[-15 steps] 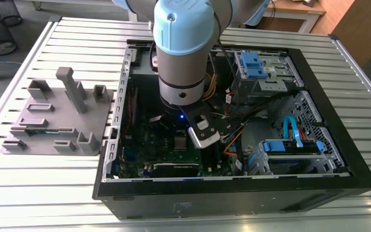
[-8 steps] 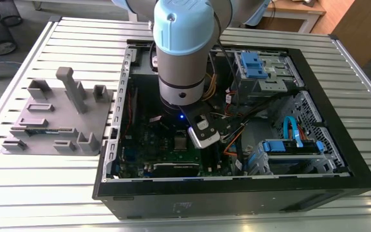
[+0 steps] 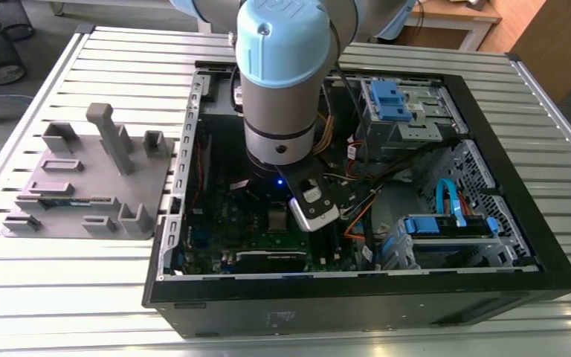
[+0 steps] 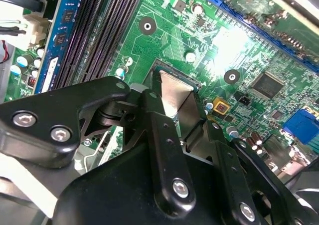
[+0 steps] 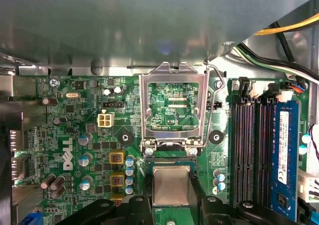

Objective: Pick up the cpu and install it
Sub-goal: 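Place the cpu into insertion slot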

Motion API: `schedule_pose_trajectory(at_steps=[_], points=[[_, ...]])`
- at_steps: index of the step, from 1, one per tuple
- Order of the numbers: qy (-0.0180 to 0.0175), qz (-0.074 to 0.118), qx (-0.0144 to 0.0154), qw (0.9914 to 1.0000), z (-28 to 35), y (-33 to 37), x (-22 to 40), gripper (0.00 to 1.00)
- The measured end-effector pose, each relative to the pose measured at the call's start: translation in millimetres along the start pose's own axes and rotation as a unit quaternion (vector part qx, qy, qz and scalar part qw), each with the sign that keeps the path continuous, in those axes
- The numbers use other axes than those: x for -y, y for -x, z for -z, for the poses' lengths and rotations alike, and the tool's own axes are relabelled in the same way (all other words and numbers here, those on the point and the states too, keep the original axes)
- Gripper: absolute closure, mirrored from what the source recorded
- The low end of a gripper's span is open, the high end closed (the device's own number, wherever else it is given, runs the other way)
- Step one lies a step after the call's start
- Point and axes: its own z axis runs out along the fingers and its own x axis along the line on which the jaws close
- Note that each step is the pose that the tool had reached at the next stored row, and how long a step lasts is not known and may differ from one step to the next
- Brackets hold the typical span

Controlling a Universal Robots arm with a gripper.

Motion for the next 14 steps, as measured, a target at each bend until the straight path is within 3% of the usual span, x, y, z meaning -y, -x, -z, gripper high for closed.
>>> schedule_pose_trajectory(at_steps=[14], points=[[0.0001, 0.0, -0.0001, 1.0, 9.9, 0.5, 0.3, 0.62]])
